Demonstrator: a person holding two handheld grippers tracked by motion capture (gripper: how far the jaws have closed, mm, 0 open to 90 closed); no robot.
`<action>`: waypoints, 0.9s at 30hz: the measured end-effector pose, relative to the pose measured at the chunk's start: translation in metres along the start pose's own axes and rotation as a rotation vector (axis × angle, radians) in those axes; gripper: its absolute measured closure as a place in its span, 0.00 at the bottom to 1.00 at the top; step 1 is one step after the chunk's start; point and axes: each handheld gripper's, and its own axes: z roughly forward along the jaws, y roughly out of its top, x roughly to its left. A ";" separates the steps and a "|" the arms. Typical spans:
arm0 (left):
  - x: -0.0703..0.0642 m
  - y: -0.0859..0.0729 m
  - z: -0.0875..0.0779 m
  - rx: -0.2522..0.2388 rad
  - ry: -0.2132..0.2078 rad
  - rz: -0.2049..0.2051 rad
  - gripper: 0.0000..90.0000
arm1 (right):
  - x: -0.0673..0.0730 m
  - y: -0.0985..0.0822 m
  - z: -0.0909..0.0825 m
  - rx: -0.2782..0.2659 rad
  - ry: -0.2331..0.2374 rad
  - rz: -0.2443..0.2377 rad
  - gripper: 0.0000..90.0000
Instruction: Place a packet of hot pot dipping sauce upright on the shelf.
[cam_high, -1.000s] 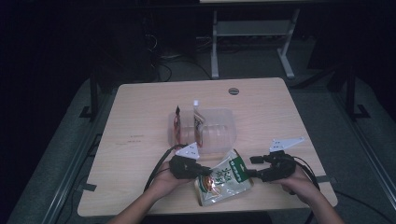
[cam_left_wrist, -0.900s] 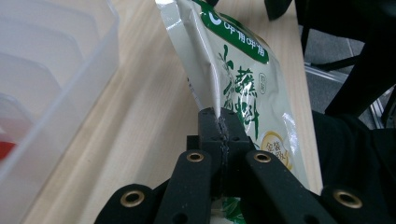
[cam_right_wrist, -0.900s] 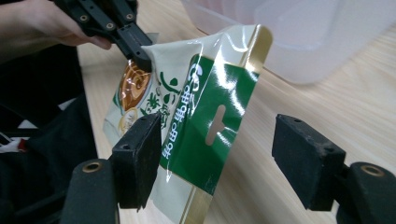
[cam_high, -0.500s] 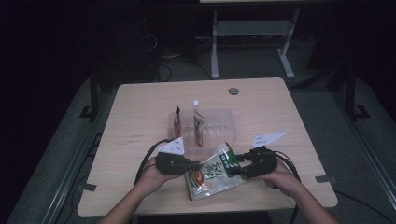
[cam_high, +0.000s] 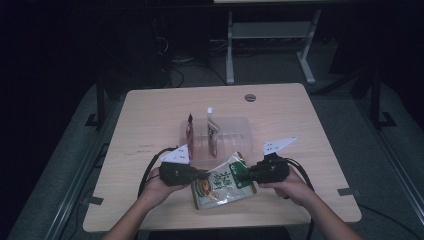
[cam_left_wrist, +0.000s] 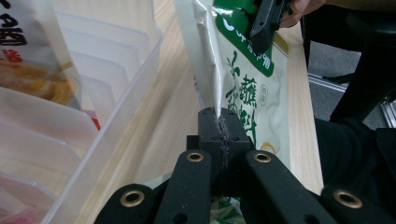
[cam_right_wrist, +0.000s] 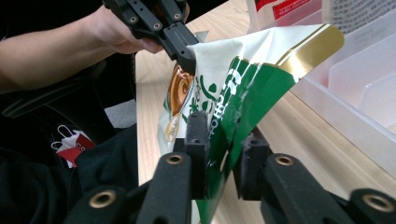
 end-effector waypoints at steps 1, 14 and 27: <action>0.000 0.000 0.000 -0.004 0.001 -0.003 1.00 | 0.000 0.000 0.000 0.003 0.001 -0.002 0.92; 0.005 -0.002 0.000 -0.031 0.022 -0.003 0.97 | 0.005 0.002 0.000 -0.021 0.039 -0.041 1.00; -0.001 0.001 0.000 -0.030 0.059 -0.020 0.50 | 0.020 0.012 -0.011 -0.125 0.109 -0.069 1.00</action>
